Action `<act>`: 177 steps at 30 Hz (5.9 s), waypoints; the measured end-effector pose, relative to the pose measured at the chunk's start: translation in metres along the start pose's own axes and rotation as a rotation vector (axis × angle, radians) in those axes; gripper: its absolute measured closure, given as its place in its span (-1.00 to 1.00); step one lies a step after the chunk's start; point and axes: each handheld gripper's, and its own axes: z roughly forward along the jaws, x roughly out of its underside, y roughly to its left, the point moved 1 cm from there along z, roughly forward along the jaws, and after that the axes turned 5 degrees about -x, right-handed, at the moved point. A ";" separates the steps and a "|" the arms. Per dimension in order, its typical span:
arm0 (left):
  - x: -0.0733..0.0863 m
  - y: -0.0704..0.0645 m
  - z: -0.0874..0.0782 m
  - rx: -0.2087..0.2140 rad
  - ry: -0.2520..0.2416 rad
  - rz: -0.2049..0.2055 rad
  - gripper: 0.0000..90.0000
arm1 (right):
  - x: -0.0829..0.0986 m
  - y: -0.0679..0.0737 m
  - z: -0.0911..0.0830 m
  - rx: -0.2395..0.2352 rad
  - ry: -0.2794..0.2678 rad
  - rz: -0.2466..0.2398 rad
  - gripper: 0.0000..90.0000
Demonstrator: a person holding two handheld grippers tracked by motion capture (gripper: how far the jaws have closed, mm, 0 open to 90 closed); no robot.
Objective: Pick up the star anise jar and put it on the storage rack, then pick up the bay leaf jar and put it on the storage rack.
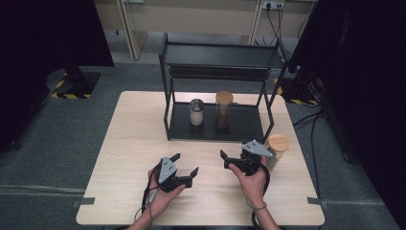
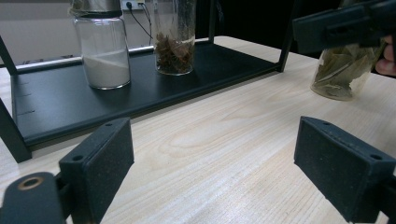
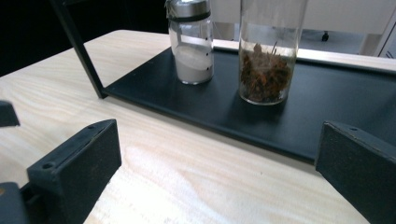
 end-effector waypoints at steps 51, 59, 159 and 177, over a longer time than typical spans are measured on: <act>0.000 0.000 0.000 -0.002 0.002 -0.003 -0.74 | 0.048 -0.010 -0.078 0.078 -0.005 0.048 -0.98; 0.000 0.001 0.000 -0.002 0.002 -0.007 -0.74 | 0.053 -0.017 -0.090 0.109 -0.010 0.055 -0.97; 0.000 0.001 0.000 -0.007 -0.001 -0.017 -0.74 | -0.048 -0.043 -0.068 0.179 -0.181 -0.056 -0.44; 0.000 0.001 0.000 -0.007 0.000 -0.014 -0.74 | -0.067 -0.045 -0.051 0.186 -0.188 -0.056 -0.44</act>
